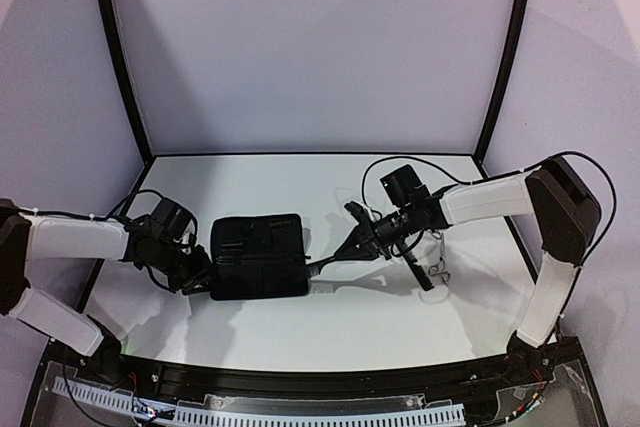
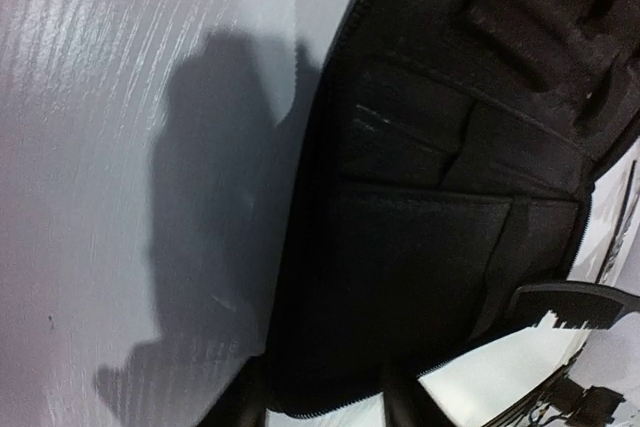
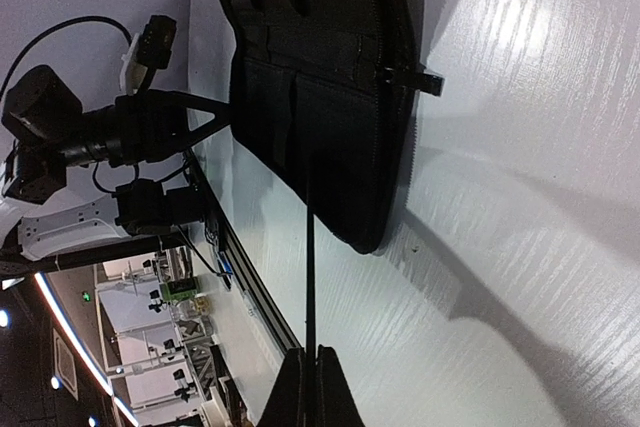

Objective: Sort the hair-cutting tools

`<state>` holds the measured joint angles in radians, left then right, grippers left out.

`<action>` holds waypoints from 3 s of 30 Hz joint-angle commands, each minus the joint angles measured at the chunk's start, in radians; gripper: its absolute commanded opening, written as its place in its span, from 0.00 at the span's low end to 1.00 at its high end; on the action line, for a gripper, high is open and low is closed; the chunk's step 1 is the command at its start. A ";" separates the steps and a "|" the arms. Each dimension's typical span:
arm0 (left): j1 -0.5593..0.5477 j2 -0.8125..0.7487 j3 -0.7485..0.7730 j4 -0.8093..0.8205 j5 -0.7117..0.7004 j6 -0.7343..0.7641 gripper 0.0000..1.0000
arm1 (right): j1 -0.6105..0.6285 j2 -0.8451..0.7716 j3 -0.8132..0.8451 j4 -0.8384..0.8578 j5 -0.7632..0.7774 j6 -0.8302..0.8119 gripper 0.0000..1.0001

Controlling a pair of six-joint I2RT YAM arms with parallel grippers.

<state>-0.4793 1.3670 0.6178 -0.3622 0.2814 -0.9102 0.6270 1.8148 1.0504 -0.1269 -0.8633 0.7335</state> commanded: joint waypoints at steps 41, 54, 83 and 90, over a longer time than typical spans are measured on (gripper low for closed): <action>0.005 0.091 -0.015 0.087 0.060 0.058 0.01 | 0.116 0.263 0.121 0.215 0.072 0.119 0.00; 0.005 0.074 -0.035 0.102 0.075 0.039 0.01 | 0.175 0.326 0.162 0.331 0.099 0.208 0.00; 0.005 0.019 -0.044 0.063 0.060 0.035 0.01 | 0.276 0.384 0.182 0.498 0.232 0.346 0.00; 0.005 -0.022 -0.067 0.016 0.003 0.043 0.01 | 0.248 0.323 0.174 0.288 0.337 0.223 0.04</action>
<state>-0.4675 1.3907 0.5789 -0.3008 0.2932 -0.8806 0.8635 2.1597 1.2155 0.3150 -0.6568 1.0425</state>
